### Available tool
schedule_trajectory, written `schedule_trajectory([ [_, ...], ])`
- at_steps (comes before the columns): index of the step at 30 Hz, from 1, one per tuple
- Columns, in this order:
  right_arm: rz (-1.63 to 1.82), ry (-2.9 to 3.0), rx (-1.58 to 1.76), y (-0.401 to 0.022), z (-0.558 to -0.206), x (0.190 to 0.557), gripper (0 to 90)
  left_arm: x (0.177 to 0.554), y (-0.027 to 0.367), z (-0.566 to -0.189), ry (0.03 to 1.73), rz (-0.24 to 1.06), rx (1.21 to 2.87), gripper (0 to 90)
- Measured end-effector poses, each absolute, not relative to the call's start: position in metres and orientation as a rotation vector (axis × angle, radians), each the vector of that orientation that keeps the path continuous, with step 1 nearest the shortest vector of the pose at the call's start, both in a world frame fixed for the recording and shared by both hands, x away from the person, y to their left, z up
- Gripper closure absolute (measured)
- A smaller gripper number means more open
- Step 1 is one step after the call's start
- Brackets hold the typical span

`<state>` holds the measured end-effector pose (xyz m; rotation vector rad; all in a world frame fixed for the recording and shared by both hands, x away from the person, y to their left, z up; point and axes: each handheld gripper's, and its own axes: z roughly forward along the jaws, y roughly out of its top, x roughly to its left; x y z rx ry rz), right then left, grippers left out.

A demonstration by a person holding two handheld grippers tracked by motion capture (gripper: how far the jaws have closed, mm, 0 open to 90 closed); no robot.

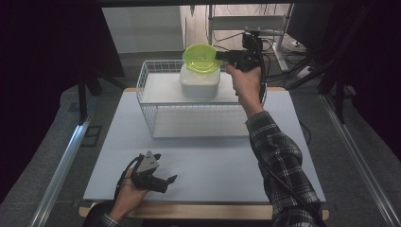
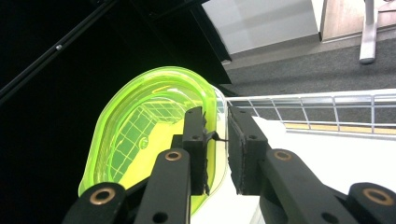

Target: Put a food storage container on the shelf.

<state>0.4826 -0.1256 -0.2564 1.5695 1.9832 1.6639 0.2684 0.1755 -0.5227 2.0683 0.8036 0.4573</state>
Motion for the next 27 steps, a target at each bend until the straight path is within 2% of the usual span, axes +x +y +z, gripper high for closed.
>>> schedule_trajectory([
  [15, 1.674, 1.966, 1.583, -0.1251, -0.2577, 0.4831, 68.9, 0.2682, 0.1745, -0.5232, 0.799, 0.457, 2.077, 2.8],
  [21, 1.701, 1.97, 1.562, -0.1248, -0.2578, 0.4841, 54.8, 0.2682, 0.1744, -0.5232, 0.799, 0.458, 2.077, 2.8],
  [27, 1.727, 2.014, 1.497, -0.1285, -0.2574, 0.4847, 33.2, 0.2683, 0.1744, -0.5232, 0.799, 0.456, 2.076, 2.8],
])
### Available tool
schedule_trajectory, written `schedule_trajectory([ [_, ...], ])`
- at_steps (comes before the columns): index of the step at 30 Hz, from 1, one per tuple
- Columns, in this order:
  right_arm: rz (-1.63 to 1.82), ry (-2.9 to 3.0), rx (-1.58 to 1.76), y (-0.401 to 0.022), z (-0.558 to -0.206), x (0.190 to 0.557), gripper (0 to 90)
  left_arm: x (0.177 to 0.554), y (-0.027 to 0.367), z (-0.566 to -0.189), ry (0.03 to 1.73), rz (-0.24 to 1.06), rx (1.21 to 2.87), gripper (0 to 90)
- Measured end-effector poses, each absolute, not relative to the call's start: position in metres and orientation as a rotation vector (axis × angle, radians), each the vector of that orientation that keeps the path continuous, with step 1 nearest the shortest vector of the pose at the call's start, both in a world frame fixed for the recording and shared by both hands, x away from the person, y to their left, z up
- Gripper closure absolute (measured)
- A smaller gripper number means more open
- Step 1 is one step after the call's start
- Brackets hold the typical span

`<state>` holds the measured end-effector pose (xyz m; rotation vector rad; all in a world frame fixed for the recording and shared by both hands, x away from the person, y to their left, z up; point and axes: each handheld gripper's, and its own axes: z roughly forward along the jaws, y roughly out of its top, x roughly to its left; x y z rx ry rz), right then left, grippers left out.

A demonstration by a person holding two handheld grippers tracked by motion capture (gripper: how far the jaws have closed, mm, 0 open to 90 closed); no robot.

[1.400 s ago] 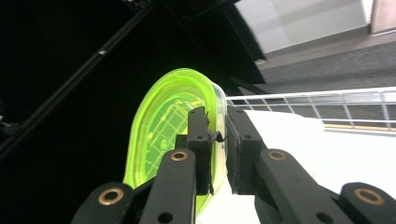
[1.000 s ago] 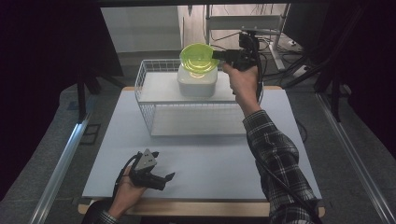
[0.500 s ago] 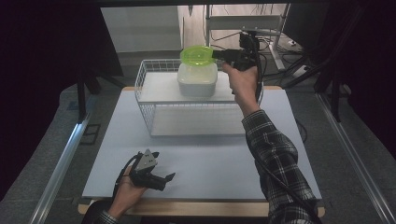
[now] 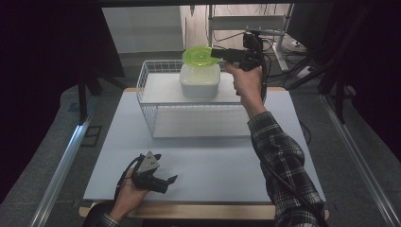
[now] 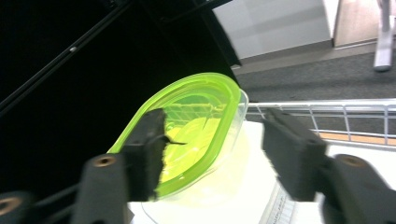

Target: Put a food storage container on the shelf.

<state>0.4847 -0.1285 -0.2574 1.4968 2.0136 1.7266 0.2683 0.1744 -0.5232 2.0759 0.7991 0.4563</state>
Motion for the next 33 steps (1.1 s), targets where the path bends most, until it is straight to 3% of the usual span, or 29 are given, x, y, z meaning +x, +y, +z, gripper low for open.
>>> schedule_trajectory([
  [4, 1.722, 2.036, 1.462, -0.131, -0.259, 0.483, 24.0, 0.268, 0.174, -0.523, 0.798, 0.455, 2.078, 2.8],
  [12, 1.654, 2.137, 1.302, -0.131, -0.265, 0.475, 15.1, 0.269, 0.174, -0.524, 0.803, 0.453, 2.079, 2.8],
  [33, 1.603, 2.21, 1.157, -0.134, -0.282, 0.454, 9.8, 0.27, 0.179, -0.522, 0.823, 0.414, 2.018, 2.6],
])
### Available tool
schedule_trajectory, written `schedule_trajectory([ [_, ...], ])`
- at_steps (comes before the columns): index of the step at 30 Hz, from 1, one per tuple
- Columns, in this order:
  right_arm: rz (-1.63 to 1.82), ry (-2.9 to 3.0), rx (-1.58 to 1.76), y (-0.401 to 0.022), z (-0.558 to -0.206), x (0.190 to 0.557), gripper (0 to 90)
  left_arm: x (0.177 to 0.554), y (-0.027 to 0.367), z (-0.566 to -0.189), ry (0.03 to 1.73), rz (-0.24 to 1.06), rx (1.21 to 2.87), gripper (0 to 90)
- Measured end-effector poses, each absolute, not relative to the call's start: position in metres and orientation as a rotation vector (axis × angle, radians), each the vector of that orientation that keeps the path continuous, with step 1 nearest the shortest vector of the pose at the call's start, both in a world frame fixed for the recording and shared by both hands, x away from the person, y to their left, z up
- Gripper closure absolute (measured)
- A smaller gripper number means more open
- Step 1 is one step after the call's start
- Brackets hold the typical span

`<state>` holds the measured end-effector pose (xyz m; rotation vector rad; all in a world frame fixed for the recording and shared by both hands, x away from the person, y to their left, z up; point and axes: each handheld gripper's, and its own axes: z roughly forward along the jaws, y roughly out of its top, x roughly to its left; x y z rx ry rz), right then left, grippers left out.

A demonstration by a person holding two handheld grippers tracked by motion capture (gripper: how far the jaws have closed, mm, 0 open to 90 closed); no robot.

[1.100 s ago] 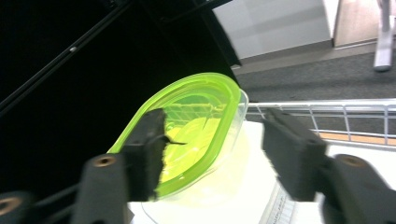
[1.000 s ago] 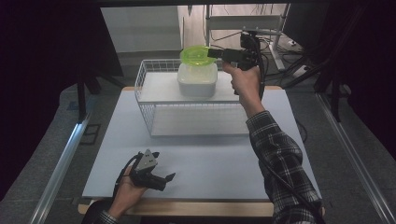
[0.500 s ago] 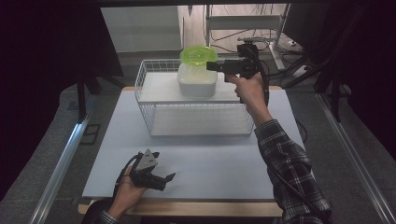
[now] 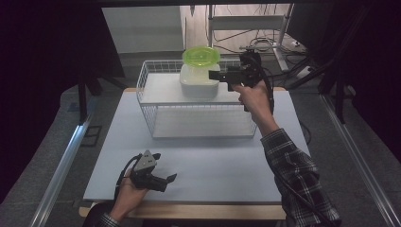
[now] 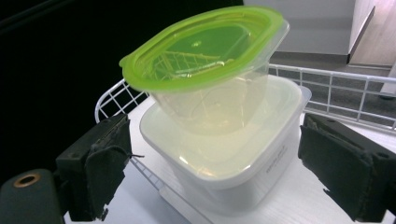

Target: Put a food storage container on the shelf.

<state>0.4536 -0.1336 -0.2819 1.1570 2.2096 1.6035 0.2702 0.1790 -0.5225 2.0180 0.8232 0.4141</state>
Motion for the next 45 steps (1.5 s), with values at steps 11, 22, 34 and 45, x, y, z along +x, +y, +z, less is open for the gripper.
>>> schedule_trajectory([
  [11, 1.575, 2.245, 1.105, -0.136, -0.289, 0.44, 8.9, 0.27, 0.178, -0.523, 0.823, 0.416, 2.022, 2.6],
  [22, 1.54, 2.288, 1.066, -0.139, -0.299, 0.424, 8.7, 0.27, 0.178, -0.523, 0.821, 0.417, 2.021, 2.6],
  [34, 1.518, 2.291, 1.03, -0.15, -0.31, 0.41, 8.2, 0.27, 0.178, -0.523, 0.818, 0.42, 2.01, 2.5],
  [45, 1.463, 2.299, 0.968, -0.154, -0.324, 0.395, 6.2, 0.27, 0.178, -0.523, 0.819, 0.42, 2.009, 2.2],
])
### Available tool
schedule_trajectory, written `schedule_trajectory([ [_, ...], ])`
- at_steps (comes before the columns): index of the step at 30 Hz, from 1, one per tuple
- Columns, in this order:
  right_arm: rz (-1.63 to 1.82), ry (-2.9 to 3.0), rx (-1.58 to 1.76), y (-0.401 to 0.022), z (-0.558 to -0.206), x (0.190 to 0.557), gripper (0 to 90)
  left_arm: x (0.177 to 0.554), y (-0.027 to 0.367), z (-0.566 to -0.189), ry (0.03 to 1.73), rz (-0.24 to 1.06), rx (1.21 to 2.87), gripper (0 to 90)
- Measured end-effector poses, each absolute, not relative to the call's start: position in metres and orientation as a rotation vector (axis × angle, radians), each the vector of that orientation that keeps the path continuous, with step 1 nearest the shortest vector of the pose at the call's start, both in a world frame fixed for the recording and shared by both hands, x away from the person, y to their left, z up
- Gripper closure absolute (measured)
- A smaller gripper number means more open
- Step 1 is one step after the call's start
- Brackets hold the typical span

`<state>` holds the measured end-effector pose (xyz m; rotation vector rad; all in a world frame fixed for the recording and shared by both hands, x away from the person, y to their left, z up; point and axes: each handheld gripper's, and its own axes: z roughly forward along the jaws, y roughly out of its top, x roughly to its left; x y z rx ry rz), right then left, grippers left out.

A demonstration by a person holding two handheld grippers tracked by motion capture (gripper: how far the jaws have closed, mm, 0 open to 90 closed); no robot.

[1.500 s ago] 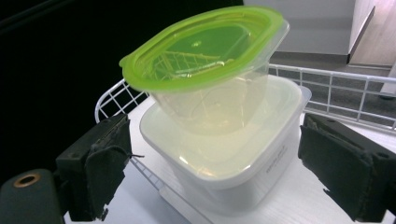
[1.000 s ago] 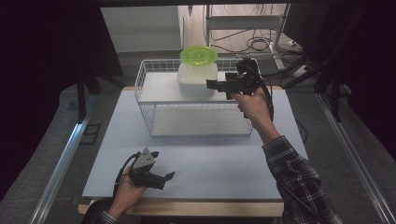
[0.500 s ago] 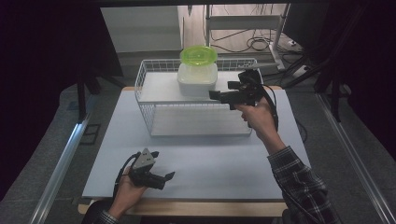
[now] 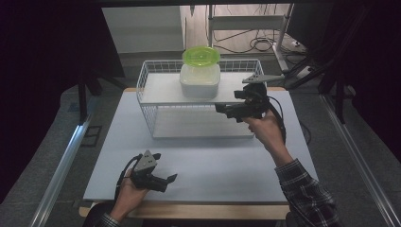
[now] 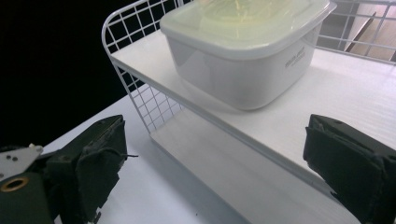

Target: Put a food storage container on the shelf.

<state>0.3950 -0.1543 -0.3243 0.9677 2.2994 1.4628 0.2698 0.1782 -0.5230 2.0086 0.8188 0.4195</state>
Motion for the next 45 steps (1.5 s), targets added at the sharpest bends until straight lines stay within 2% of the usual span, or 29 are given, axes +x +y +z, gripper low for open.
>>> schedule_trajectory([
  [27, 1.412, 2.336, 0.869, -0.15, -0.37, 0.364, 5.5, 0.27, 0.177, -0.524, 0.813, 0.407, 2.014, 2.2],
  [45, 1.375, 2.365, 0.882, -0.168, -0.409, 0.342, 5.6, 0.27, 0.177, -0.525, 0.812, 0.395, 2.021, 2.1],
])
